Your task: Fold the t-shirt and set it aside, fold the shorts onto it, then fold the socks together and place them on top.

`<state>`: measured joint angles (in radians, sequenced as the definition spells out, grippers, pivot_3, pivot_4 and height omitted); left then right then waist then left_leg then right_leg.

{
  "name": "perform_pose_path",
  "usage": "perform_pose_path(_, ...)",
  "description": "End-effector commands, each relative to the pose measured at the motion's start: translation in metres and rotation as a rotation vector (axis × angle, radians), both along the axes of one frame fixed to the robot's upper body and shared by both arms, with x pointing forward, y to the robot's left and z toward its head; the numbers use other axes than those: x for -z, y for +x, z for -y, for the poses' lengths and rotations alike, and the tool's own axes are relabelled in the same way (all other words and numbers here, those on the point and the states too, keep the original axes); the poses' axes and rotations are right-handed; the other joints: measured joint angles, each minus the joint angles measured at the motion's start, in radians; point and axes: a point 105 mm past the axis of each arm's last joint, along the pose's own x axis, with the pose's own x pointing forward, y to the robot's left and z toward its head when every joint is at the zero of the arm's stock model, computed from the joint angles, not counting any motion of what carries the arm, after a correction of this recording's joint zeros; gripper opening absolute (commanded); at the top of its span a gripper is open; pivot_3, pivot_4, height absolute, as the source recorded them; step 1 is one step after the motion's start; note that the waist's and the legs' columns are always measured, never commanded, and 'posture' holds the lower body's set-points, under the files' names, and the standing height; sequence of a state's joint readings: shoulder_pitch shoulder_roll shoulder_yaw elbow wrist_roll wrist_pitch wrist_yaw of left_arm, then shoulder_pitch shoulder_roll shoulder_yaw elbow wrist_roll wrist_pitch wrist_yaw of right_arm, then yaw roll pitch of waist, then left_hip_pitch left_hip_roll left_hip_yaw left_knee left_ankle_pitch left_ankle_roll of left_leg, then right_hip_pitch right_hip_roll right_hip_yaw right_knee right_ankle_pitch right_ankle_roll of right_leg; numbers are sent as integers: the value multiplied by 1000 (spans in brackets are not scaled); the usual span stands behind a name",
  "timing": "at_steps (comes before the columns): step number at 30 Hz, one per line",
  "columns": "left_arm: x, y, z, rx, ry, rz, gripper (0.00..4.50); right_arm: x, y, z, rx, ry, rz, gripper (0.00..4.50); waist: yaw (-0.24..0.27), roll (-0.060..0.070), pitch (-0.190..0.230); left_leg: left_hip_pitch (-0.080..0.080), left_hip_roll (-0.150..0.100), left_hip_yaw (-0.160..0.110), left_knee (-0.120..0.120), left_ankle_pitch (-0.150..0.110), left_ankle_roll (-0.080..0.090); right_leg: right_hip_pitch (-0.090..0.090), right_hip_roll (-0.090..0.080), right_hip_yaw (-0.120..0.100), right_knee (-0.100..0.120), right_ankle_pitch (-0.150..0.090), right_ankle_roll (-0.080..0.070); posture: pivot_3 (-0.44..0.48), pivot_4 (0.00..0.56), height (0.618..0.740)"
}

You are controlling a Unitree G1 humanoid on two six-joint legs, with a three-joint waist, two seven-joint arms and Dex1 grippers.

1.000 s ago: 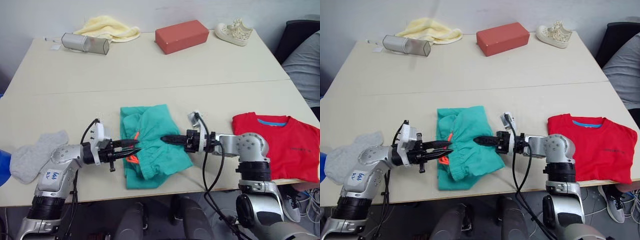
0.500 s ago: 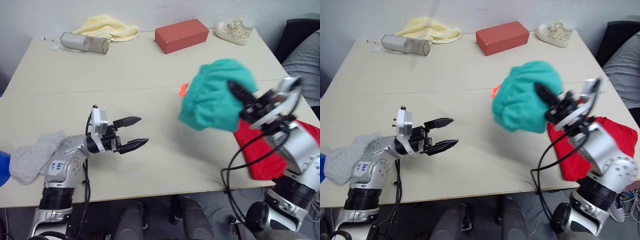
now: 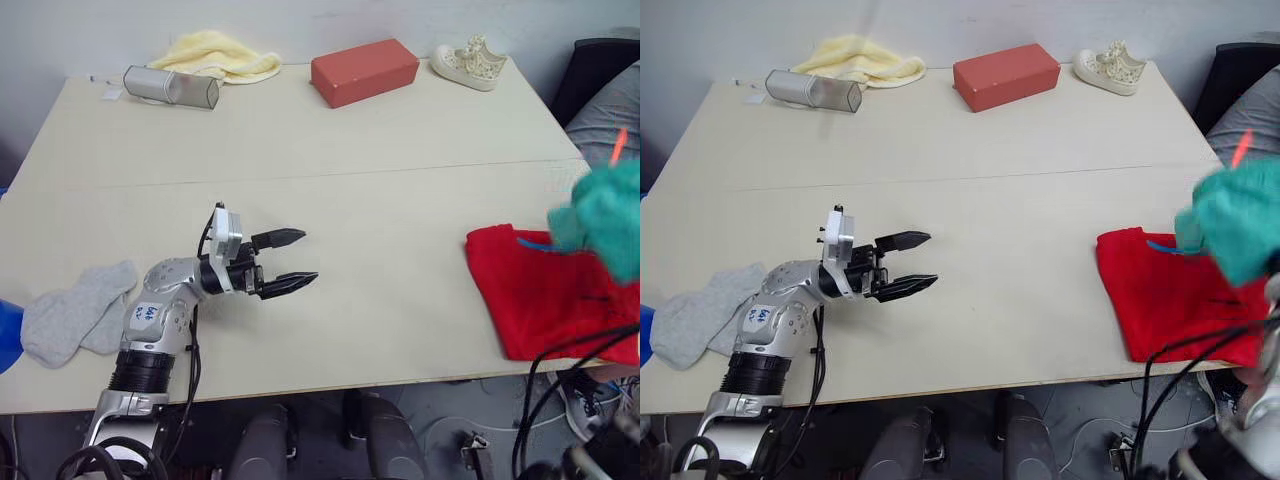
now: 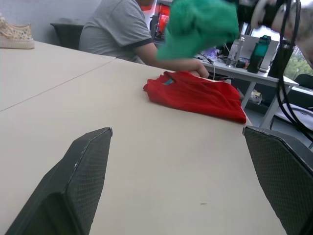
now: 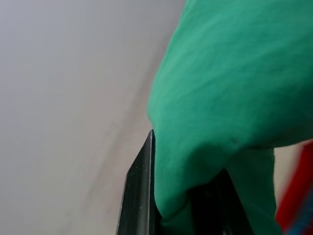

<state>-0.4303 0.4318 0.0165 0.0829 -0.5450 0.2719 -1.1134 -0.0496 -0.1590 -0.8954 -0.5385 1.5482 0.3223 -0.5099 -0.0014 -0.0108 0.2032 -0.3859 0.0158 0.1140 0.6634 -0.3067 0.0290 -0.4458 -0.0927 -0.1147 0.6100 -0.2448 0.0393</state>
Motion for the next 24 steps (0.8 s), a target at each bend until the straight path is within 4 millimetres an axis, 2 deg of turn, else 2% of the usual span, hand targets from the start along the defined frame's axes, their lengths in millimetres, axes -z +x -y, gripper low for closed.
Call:
perform_pose_path(1, -12, -2, 2, 11, 2, 46, 4488, 43, -8, -18, -59, 44, -144, 0, -3, 1, 0, 1, 0, 1, 0, 0, 0, 0, 0, 1, 0, 0, 0, 0, 150, 740)
perform_pose_path(2, -12, -2, 1, 12, 5, 47, 4488, 59, -9, -21, -68, 68, -194, 0, -5, 1, 0, 1, 0, 1, 0, -1, 1, 0, 0, 2, 1, 0, 0, 0, 150, 740)
perform_pose_path(4, -13, -2, 1, 13, 10, 48, 4488, 76, -13, -17, -46, 99, -256, 0, -13, 1, 0, 2, 0, 2, 0, -2, 6, 1, 0, 4, 1, 0, 0, 0, 150, 740)
perform_pose_path(13, -16, -2, 5, 13, 4, 58, 4488, 70, -15, 1, -65, 28, -252, 0, -18, 1, 0, 2, 0, 3, 0, 2, 8, 1, 0, 7, -3, 2, -1, 0, 150, 740)
perform_pose_path(16, -15, -3, 5, 12, 1, 57, 4488, 30, -9, 0, -120, -98, -97, 0, -20, 1, 0, 2, -1, 4, 0, 1, 9, 1, 0, 7, -3, 3, 0, 0, 150, 740)
perform_pose_path(19, -14, -3, 4, 5, 2, 55, 4488, -16, -4, 6, -96, -214, 51, 0, -23, 1, 0, 2, -1, 4, 0, 0, 9, 1, 0, 7, -4, 3, 2, 0, 150, 740)
perform_pose_path(21, -13, -3, 4, 2, 3, 56, 4488, -51, 0, 7, -91, -266, 167, 0, -24, 2, 0, 2, -1, 5, 0, 0, 9, 1, 0, 8, -3, 3, 2, 0, 150, 740)
perform_pose_path(23, -14, -2, 4, -1, 2, 57, 4488, -73, 2, 6, -86, -306, 243, 0, -21, 2, 0, 2, -1, 5, 0, 1, 9, 1, 1, 8, -4, 3, 2, 0, 150, 740)
perform_pose_path(24, -14, -2, 5, -2, 2, 58, 4488, -91, 6, 2, -94, -328, 297, 0, -19, 2, 0, 2, -1, 4, 0, 1, 8, 1, 1, 7, -3, 3, 2, 0, 150, 740)
